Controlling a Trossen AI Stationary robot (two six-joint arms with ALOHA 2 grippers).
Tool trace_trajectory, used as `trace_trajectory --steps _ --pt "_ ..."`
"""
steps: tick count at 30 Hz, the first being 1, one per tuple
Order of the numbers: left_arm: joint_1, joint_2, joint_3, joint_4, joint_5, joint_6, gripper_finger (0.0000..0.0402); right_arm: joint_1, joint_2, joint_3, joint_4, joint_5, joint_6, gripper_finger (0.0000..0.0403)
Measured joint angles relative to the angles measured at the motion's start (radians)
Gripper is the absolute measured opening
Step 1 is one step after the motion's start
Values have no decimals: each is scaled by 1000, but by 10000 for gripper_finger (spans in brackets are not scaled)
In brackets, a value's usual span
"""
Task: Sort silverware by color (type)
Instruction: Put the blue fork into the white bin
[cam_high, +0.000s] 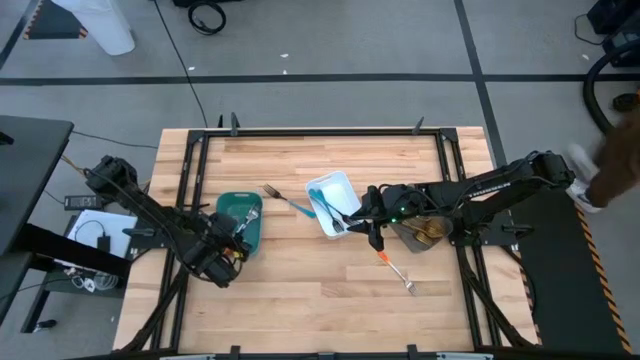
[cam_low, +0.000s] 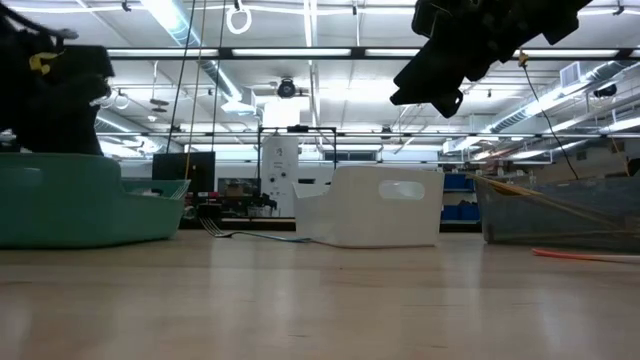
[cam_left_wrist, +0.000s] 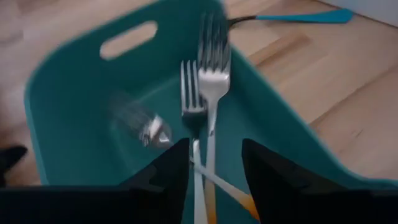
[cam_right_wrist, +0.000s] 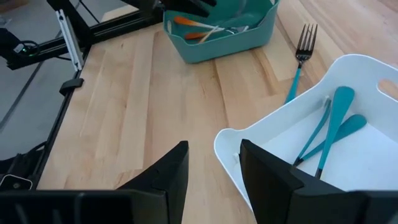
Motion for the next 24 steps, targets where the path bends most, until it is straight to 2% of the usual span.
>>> trace_trajectory --steps 7,14,19,24 --pt "61 0 100 -18 13 212 145 0 0 0 0 25 0 150" --pt "190 0 124 156 115 515 144 1 0 0 0 50 1 150" --pt "274 0 124 268 123 717 144 7 0 0 0 52 19 149" --pt "359 0 124 359 185 891 144 32 0 0 0 92 19 143"
